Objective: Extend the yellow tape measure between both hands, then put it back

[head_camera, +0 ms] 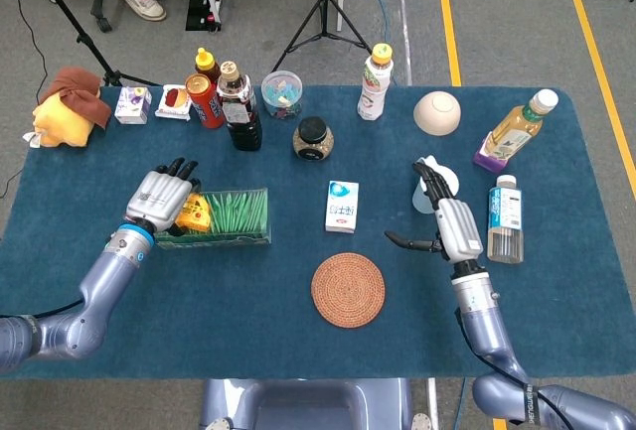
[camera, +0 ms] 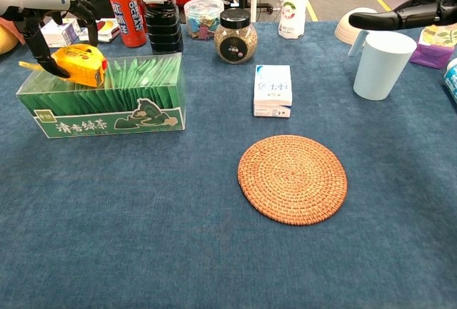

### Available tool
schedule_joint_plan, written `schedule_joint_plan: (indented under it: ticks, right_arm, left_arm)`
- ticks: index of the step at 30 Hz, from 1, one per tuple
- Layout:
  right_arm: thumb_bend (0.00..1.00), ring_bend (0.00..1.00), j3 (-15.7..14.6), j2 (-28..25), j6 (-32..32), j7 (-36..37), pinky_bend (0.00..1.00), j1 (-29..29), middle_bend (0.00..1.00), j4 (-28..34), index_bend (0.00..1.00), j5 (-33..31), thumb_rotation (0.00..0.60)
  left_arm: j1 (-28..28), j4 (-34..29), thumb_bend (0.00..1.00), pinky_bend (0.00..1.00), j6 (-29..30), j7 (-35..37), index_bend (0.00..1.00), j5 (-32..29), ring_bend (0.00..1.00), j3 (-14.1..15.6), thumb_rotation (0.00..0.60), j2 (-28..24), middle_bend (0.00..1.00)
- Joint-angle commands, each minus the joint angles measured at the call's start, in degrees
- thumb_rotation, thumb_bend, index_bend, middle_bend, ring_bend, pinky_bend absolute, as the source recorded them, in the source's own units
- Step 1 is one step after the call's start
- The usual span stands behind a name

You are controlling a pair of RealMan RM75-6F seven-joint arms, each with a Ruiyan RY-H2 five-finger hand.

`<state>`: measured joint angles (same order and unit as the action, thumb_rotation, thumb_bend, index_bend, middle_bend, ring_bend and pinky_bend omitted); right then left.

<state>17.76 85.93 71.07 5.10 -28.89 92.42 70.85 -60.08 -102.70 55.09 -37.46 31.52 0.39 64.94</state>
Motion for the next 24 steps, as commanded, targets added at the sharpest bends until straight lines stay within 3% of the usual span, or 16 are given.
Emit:
schedule_joint_plan:
  ticks: [1,7,16,20,24]
  right_arm:
    - [0.16,0.10,0.07,0.06,0.14,0.02,0.25,0.02,0.08,0.00,0.00,0.00,0.347]
    - [0.16,0.10,0.18,0.11,0.49,-0.33,0.25,-0.03,0.09,0.05,0.00,0.14,0.345]
    - [0.20,0.11,0.15,-0.47,0.03,-1.16,0.25,-0.26,0.09,0.29,0.00,0.00,0.347]
    - [0.23,0.11,0.01,-0.93,0.00,-1.93,0.25,-0.28,0.10,-0.16,0.01,0.10,0.344]
    - [0.23,0.12,-0.63,-2.16,-1.13,-2.58,0.25,-0.41,0.10,-0.36,0.05,0.37,0.347]
  left_arm:
    - [0.19,-0.09,0.19,0.12,0.09,-0.01,0.16,0.14,0.00,-0.14,0.600,-0.06,0.01]
    - [0.95,-0.38,0.17,0.11,0.34,0.72,0.03,0.92,0.00,-0.68,0.600,-0.30,0.00]
    - [4.23,-2.24,0.17,0.12,2.34,6.31,0.02,4.65,0.00,-2.81,0.600,-2.48,0.00]
    - [9.59,-0.77,0.17,0.18,12.37,11.94,0.12,13.62,0.00,-4.24,0.600,0.10,0.02]
    - [13.52,-0.60,0.19,0.22,17.33,15.48,0.28,18.20,0.03,-4.64,0.600,0.67,0.11]
